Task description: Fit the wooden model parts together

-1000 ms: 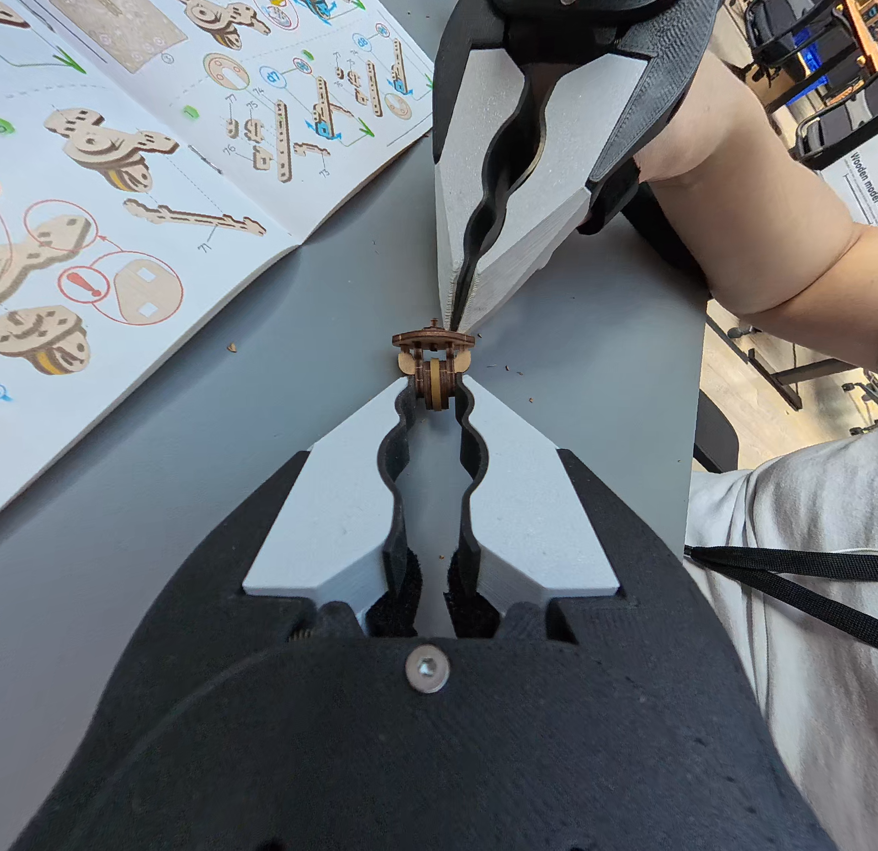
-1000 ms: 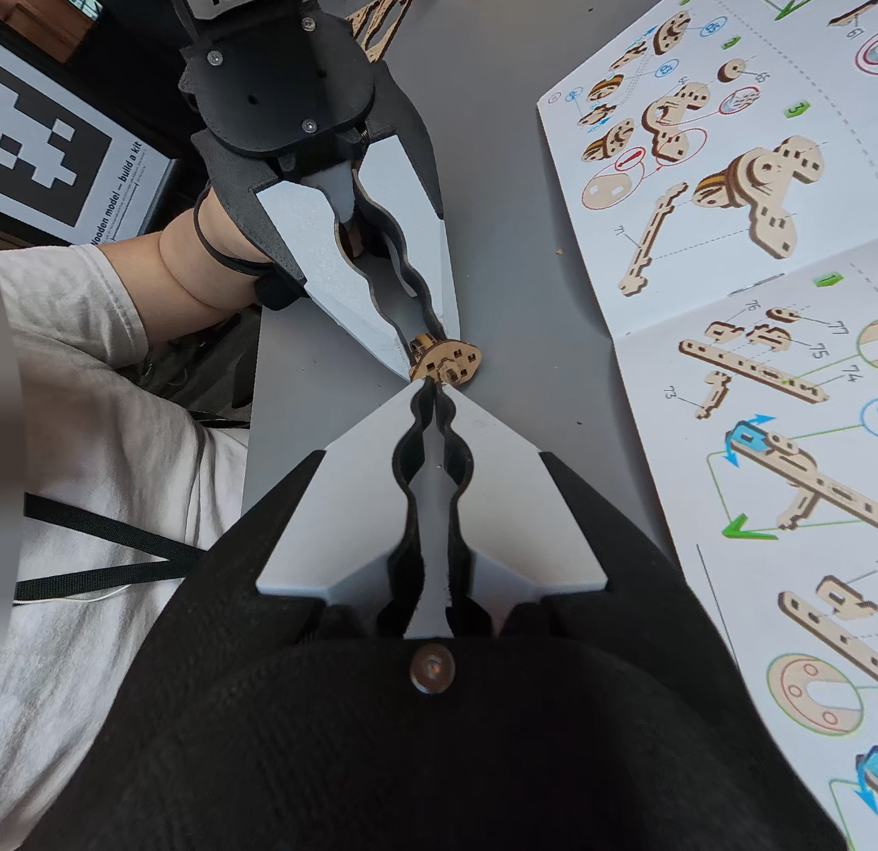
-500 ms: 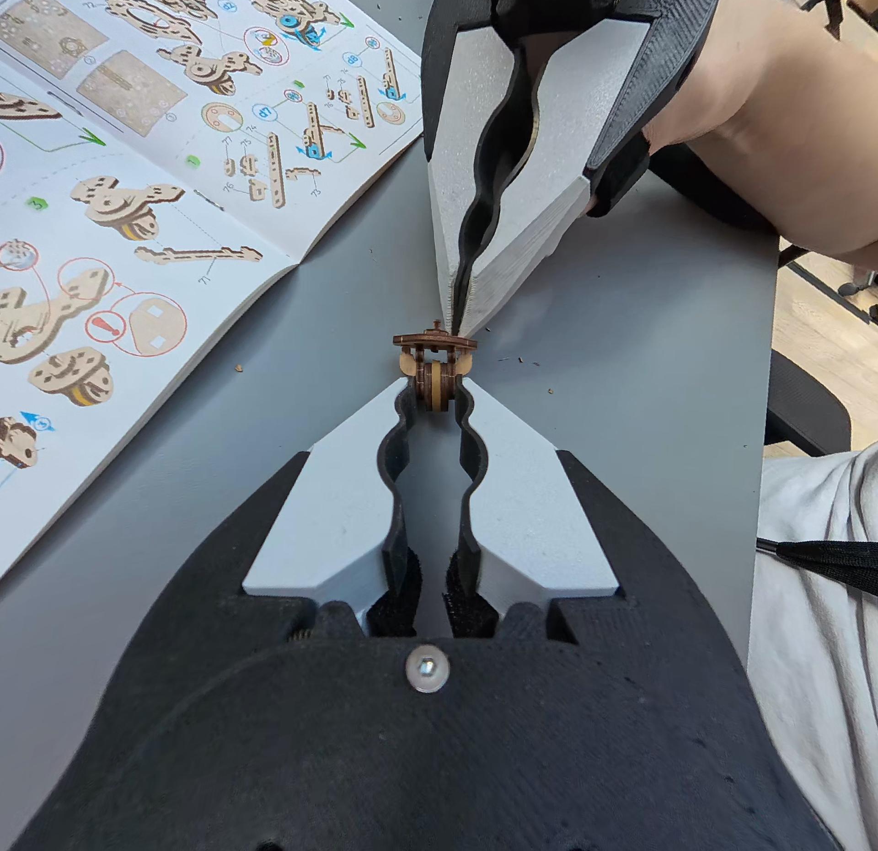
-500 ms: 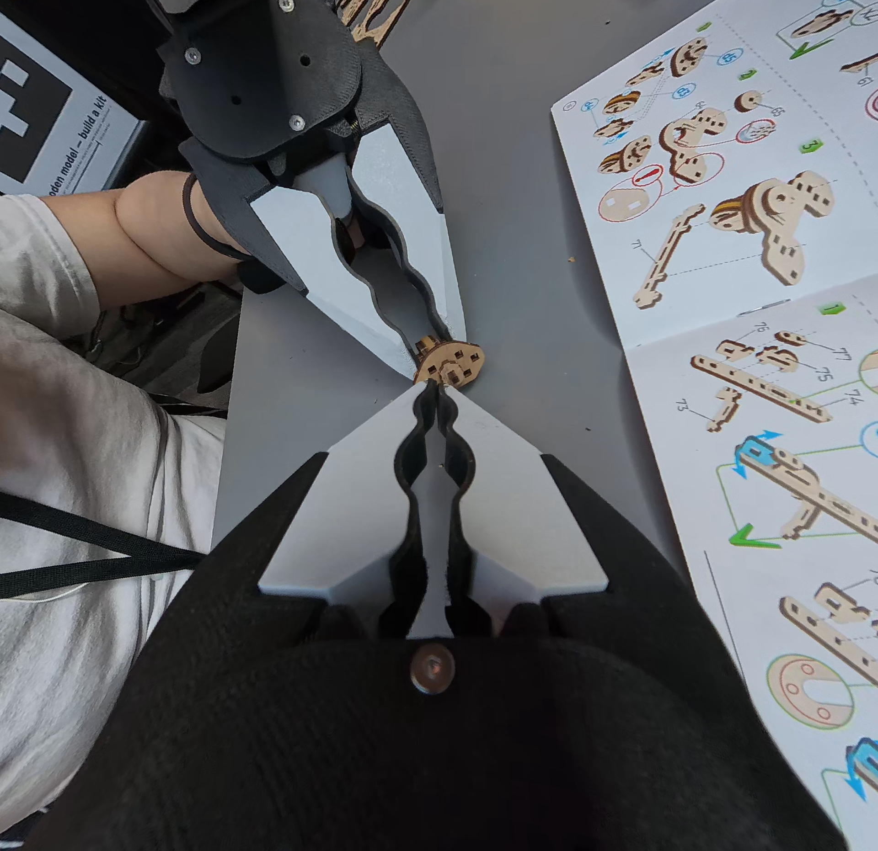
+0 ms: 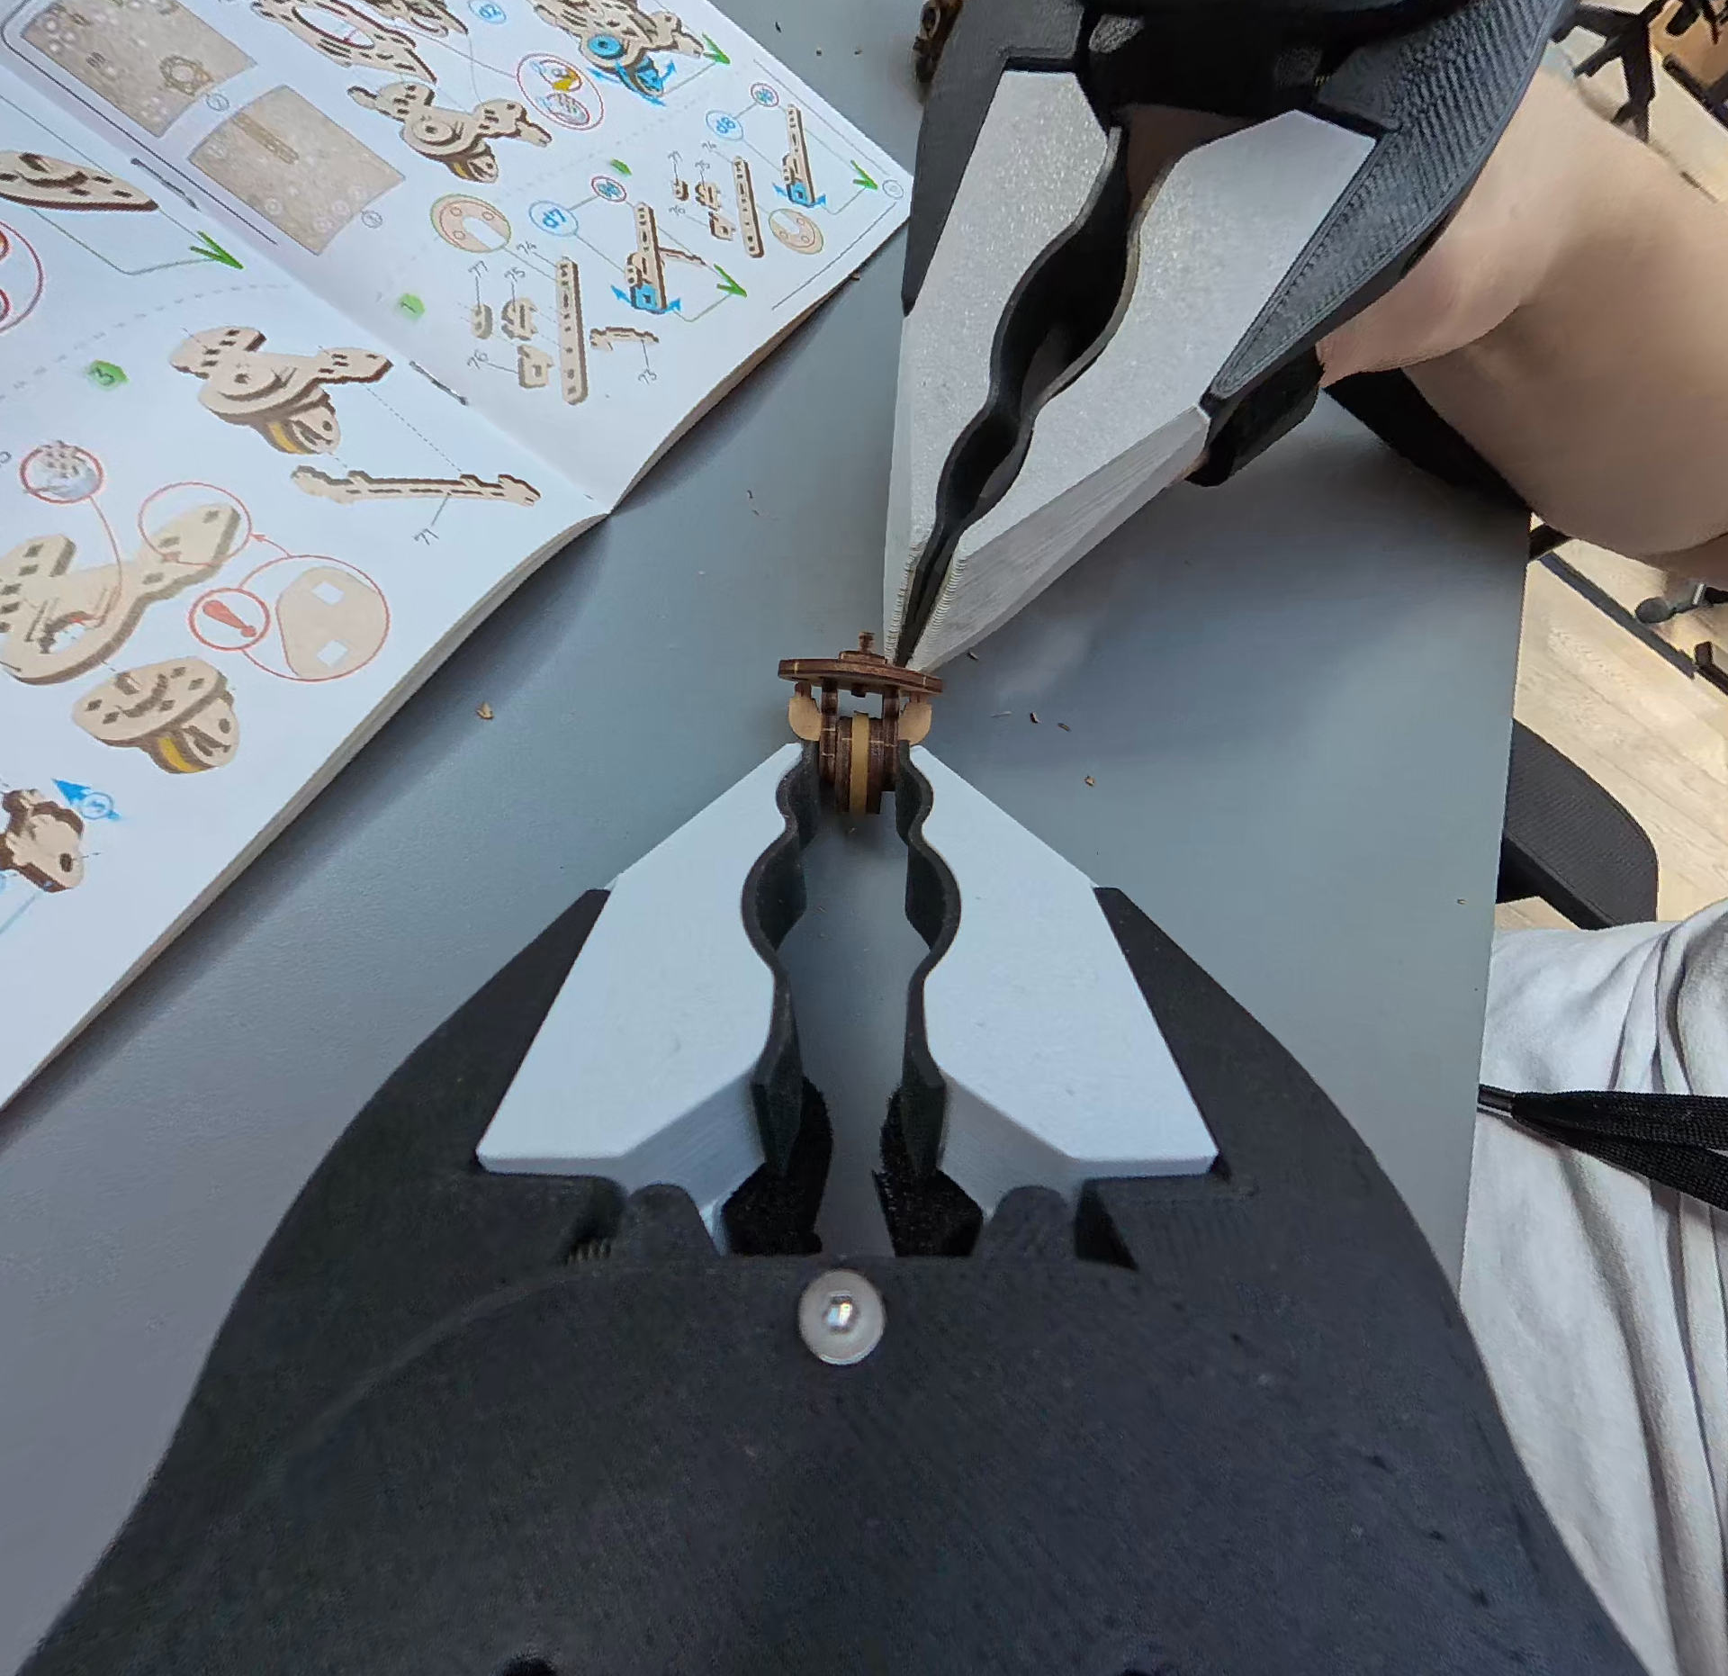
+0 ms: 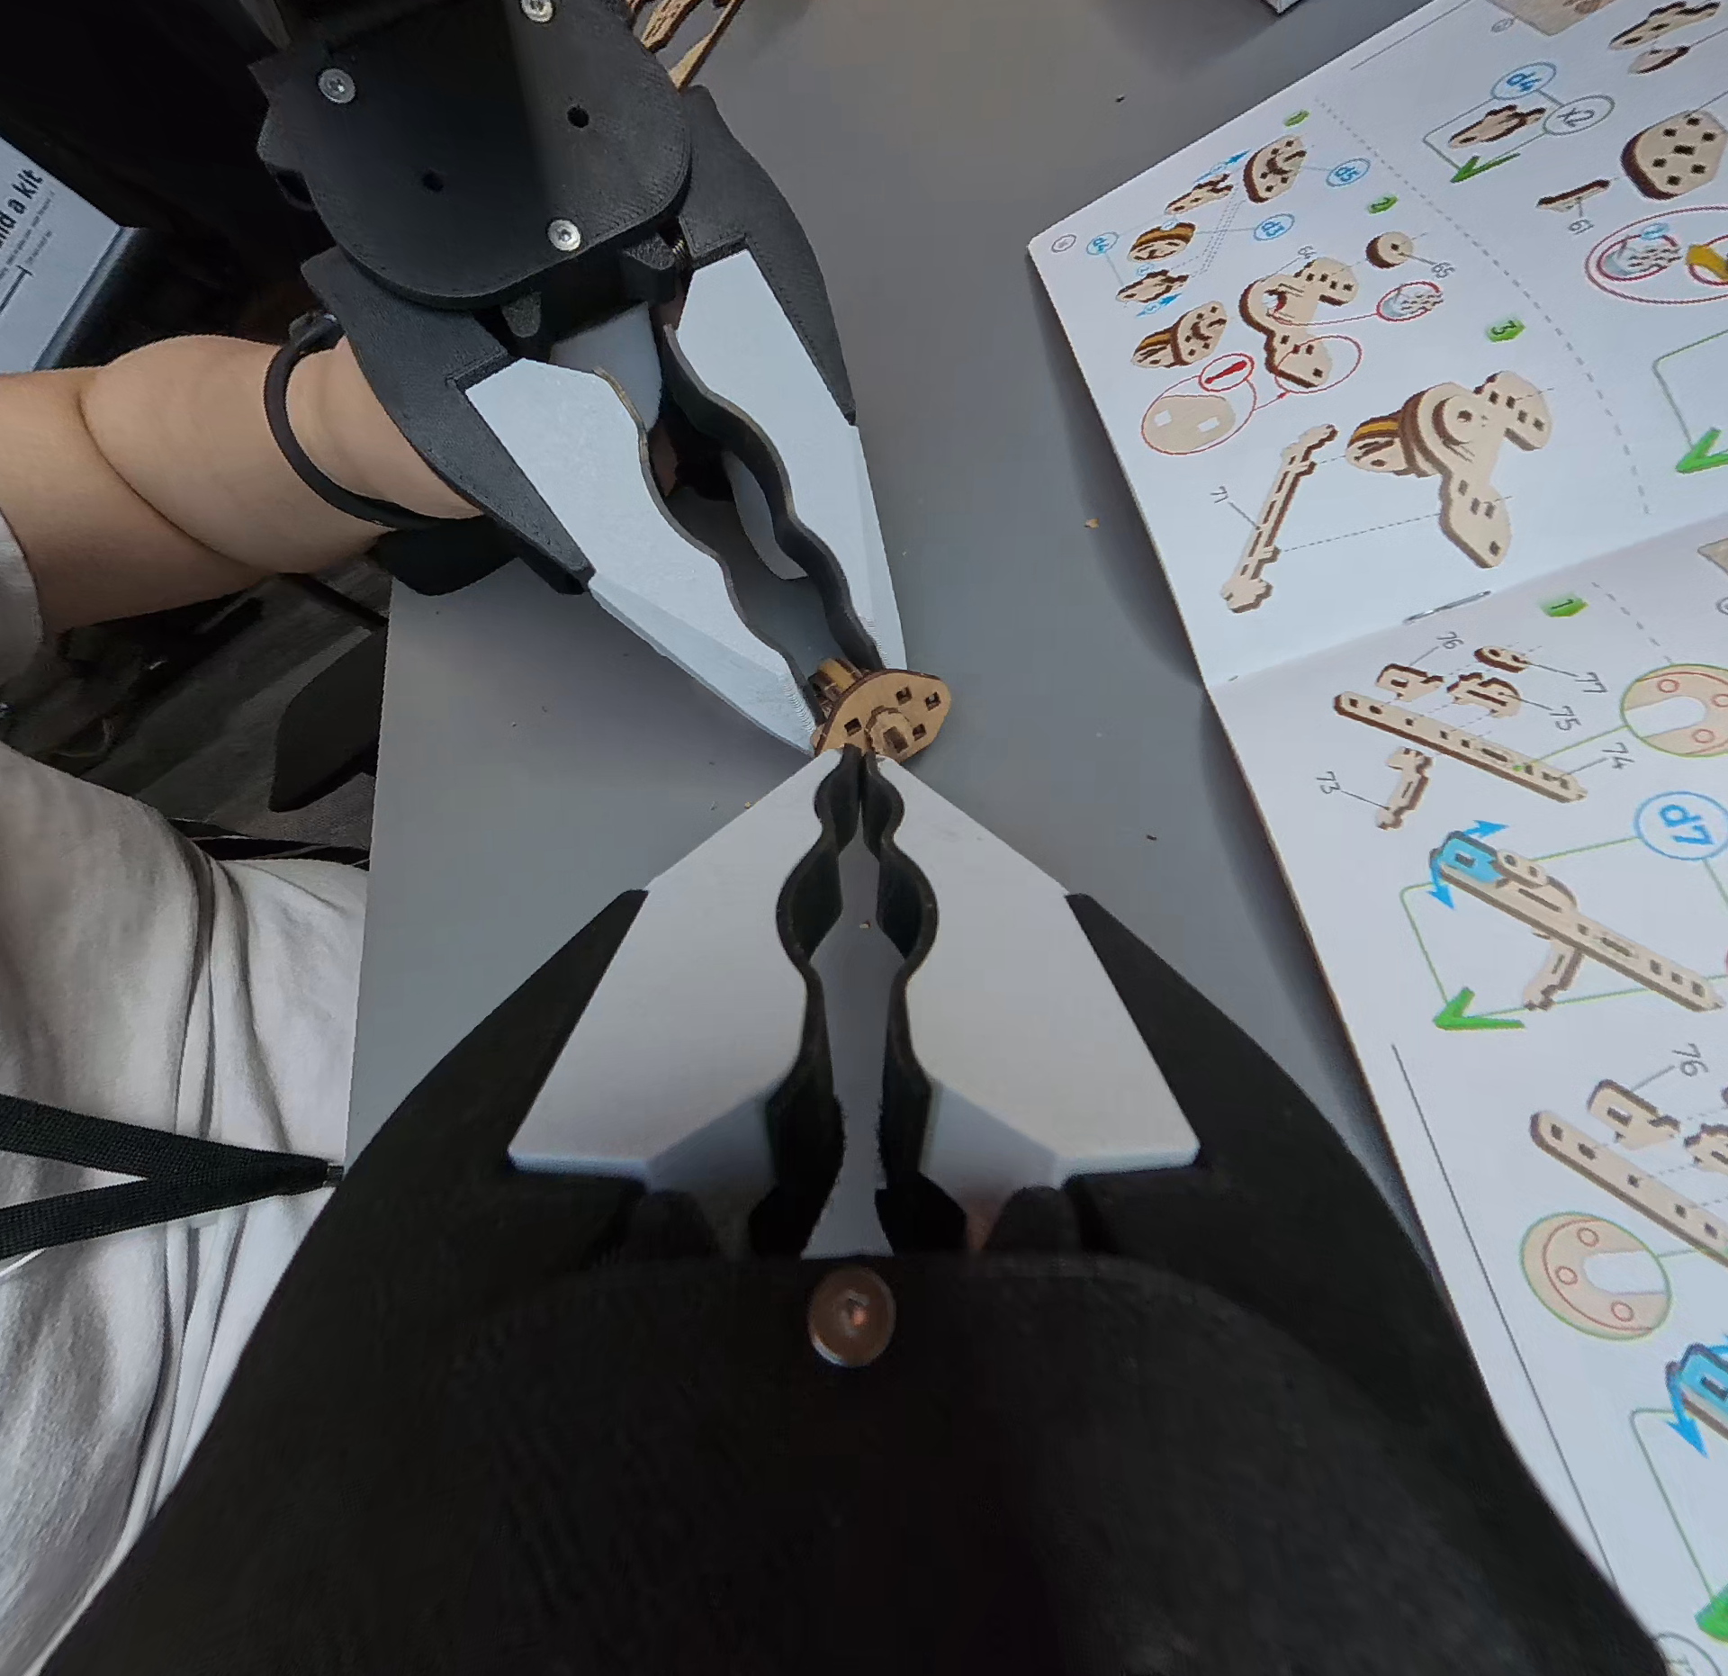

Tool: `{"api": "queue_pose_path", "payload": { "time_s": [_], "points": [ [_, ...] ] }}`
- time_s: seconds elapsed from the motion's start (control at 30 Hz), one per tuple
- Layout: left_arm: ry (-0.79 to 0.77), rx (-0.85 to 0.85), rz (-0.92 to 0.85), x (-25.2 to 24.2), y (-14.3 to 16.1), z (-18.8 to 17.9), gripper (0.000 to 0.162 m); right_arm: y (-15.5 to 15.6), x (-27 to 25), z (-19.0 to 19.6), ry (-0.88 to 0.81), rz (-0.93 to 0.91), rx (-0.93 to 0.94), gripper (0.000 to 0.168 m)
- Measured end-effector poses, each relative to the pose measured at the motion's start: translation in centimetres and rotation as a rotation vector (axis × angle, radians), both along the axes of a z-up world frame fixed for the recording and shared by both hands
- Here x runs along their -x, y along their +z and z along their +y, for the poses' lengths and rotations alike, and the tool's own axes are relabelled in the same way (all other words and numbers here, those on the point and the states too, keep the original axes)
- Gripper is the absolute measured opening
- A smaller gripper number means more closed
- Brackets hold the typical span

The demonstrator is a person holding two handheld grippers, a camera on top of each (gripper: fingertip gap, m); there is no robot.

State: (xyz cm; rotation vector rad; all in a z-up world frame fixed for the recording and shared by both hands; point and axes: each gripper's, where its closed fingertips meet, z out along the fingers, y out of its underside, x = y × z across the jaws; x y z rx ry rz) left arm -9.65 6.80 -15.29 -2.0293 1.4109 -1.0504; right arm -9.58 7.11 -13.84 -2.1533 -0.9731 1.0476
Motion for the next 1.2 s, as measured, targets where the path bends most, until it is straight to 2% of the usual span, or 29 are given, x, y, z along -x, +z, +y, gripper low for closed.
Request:
{"api": "queue_pose_path", "payload": {
  "time_s": [0.1,0.23,0.4,0.53,0.63,0.7,1.2],
  "points": [
    [-0.004,-0.001,-0.006,-0.1,0.0,0.0,0.013,0.0,-0.2,0.1,-0.03,-0.032,-0.042,0.0],
    [-0.043,-0.019,-0.009,-0.3,0.0,-0.3,0.014,0.1,-0.5,-0.1,0.012,-0.046,-0.074,0.0],
    [-0.074,-0.041,-0.012,-0.4,0.0,-0.7,0.014,2.2,-0.4,-0.5,0.066,0.122,-0.073,0.0],
    [-0.103,-0.054,-0.019,-0.4,0.0,-1.0,0.014,2.1,-0.4,-1.4,0.157,0.118,-0.127,0.0],
    [-0.126,-0.073,-0.016,-0.5,0.0,-1.3,0.014,0.5,-0.2,-2.2,0.232,0.025,-0.159,0.0],
    [-0.141,-0.091,-0.014,-0.5,0.0,-1.5,0.014,0.9,-0.1,-2.5,0.25,0.045,-0.178,0.0],
    [-0.183,-0.121,-0.007,-0.4,-0.1,-2.2,0.014,0.5,-0.1,-2.6,0.271,0.033,-0.214,0.0]
  ]
}}
